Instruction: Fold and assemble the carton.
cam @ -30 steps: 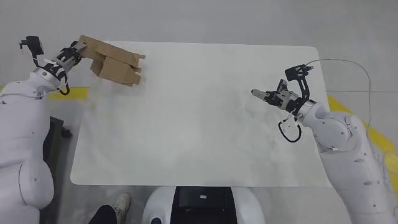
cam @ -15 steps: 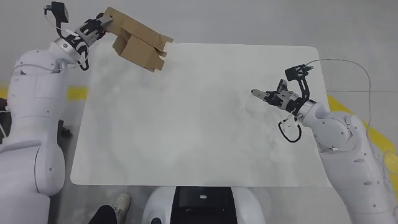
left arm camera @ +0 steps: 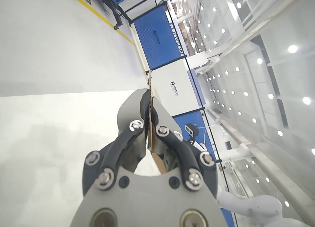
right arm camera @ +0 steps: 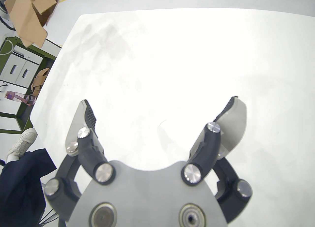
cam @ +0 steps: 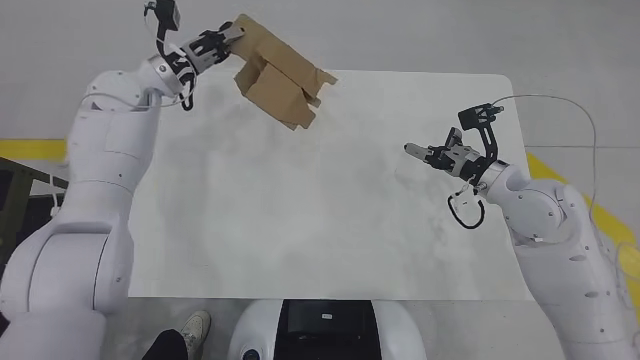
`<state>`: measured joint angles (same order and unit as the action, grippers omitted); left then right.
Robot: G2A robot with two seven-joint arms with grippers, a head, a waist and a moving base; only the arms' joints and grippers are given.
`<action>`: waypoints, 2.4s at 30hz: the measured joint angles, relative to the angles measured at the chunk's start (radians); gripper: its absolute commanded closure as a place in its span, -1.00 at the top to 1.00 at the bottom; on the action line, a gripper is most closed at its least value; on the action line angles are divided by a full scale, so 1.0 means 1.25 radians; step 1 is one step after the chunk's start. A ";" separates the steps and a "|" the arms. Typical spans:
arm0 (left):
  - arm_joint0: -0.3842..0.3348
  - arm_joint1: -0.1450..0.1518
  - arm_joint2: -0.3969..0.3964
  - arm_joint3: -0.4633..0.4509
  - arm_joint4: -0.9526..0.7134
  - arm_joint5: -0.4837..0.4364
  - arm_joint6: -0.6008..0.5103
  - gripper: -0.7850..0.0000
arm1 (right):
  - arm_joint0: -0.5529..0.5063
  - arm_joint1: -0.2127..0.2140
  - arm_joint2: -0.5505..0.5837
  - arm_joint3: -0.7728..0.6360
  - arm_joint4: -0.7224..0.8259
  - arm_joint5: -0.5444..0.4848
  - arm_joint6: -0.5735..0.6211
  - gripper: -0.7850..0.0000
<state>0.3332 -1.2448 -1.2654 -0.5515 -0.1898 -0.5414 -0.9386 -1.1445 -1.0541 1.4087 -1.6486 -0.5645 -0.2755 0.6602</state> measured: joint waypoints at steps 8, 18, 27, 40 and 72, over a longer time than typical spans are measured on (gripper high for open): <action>0.061 -0.017 0.040 -0.110 -0.037 0.025 -0.006 -1.00 | 0.000 0.000 0.000 0.000 0.000 0.000 0.000 1.00; 0.143 -0.024 0.080 -0.255 -0.053 0.081 -0.017 -1.00 | 0.000 0.000 0.000 0.000 0.000 0.000 0.000 1.00; 0.166 -0.023 0.089 -0.289 -0.047 0.082 -0.022 -1.00 | 0.000 0.000 0.000 0.000 0.000 0.000 0.000 1.00; 0.166 -0.023 0.089 -0.289 -0.047 0.082 -0.022 -1.00 | 0.000 0.000 0.000 0.000 0.000 0.000 0.000 1.00; 0.183 -0.018 0.083 -0.239 -0.122 0.122 -0.102 -1.00 | 0.034 -0.018 -0.072 0.067 0.517 -0.095 0.125 1.00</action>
<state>0.5619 -1.2668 -1.1621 -0.8500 -0.3426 -0.3892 -1.0657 -1.1015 -1.0762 1.3189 -1.5645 0.0824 -0.3945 0.8162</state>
